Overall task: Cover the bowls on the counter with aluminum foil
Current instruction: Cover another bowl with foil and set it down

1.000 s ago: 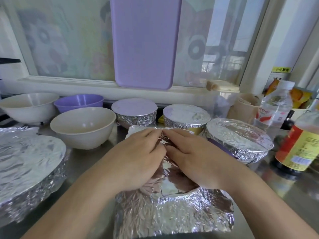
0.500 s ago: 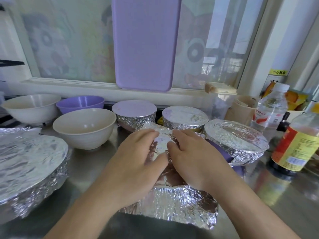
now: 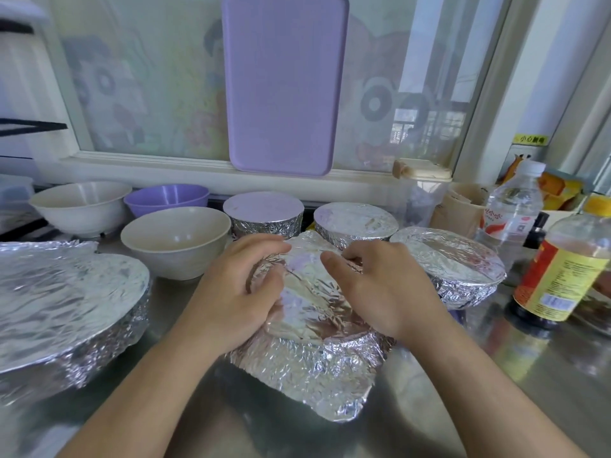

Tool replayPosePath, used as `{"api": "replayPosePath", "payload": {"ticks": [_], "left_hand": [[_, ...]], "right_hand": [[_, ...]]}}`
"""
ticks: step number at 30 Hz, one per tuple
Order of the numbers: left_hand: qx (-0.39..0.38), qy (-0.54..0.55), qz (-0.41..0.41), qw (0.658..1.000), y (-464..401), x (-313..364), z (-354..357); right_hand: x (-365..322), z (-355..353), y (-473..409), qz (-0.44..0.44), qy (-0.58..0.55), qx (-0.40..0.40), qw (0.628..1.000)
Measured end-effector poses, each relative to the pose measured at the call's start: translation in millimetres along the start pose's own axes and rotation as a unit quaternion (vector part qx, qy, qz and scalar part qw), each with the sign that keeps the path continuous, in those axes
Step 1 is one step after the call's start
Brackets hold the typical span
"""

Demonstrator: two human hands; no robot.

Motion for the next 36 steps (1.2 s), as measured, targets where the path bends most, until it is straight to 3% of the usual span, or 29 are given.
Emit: {"api": "replayPosePath", "payload": {"ticks": [5,10,17,20,30,36], "left_hand": [[0.042,0.006,0.034,0.999,9.3,19.7,-1.1],[-0.067,-0.075,0.109,0.989,18.2,40.8,15.3],[-0.069,-0.093,0.087,0.989,13.9,16.1,5.5],[-0.046,-0.080,0.070,0.993,16.9,10.3,-1.2],[-0.015,-0.044,0.009,0.999,10.7,33.8,-19.2],[-0.201,-0.188,-0.017,0.961,-21.3,54.3,28.8]], "right_hand": [[1.0,5.1,-3.7,-0.011,-0.093,-0.084,0.992],[-5.5,7.5,-2.3,-0.069,-0.099,-0.111,0.986],[-1.3,12.6,-1.8,-0.020,-0.119,-0.118,0.986],[-1.9,11.2,-0.6,-0.042,-0.089,-0.095,0.991],[-4.8,2.3,10.7,0.005,-0.003,-0.074,0.997],[-6.9,2.0,8.7,0.017,-0.041,-0.058,0.997]]}}
Point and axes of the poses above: each hand's wrist, its own y-axis away from the middle knuckle, its own z-axis out of the palm, x = y × z, the point moved 4 cm from there along -y, towards the middle knuckle, and after that the axes turned 9 degrees about z, right-handed, at the moved point
